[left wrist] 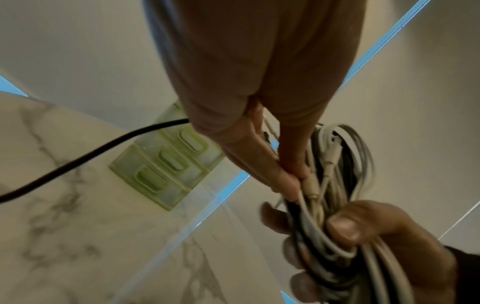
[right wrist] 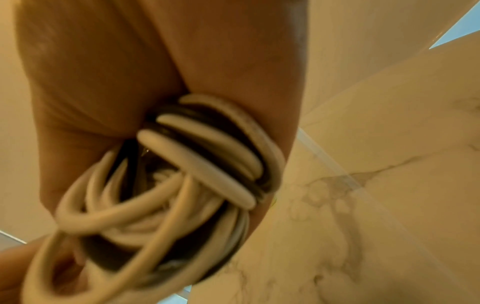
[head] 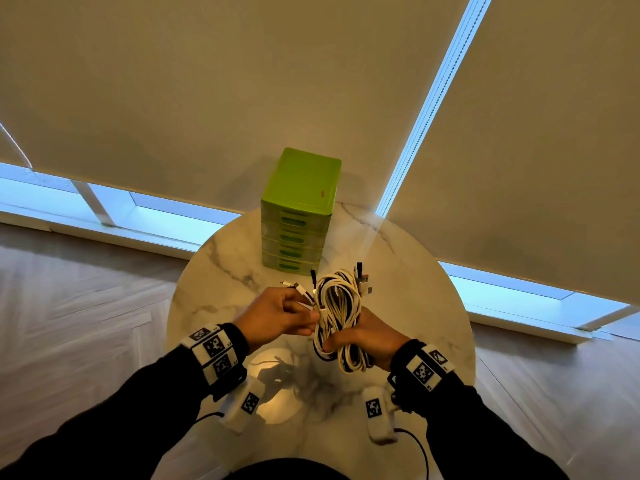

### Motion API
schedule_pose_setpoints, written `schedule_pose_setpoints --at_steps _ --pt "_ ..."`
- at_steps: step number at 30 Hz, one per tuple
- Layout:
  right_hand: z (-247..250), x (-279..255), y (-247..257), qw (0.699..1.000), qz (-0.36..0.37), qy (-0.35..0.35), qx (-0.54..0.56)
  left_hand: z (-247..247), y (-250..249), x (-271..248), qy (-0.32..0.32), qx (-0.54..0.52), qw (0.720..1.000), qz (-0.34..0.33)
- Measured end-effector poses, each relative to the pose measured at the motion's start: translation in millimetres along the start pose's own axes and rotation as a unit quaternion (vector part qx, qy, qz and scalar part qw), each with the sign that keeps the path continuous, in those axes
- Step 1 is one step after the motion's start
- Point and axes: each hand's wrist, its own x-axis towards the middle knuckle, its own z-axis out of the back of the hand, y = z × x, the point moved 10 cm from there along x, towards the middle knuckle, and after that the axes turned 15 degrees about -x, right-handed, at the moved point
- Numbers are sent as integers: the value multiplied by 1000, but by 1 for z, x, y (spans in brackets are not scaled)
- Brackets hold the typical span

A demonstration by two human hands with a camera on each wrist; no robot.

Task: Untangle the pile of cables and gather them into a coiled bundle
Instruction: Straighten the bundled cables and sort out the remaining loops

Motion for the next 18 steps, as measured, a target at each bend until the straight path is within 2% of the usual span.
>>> schedule_pose_setpoints --at_steps 4,9,11,13,15,17,18 --pt "-9 2 3 999 11 22 39 -4 3 3 -19 18 1000 -17" --pt "4 9 -1 998 16 -59 -23 -13 6 3 -14 -19 1000 2" --pt "12 9 -4 996 12 -84 -32 -22 9 2 25 -67 997 20" --pt "19 7 -9 995 -9 -98 -20 -26 6 1 52 -69 996 19" --pt "23 2 -18 994 -44 -103 12 -10 -11 2 19 29 998 -50" --pt "25 -3 -24 991 -64 -94 72 14 -33 -1 -56 177 971 -151" --pt "24 -6 -24 989 -66 -87 97 24 -36 -2 -84 241 951 -176"
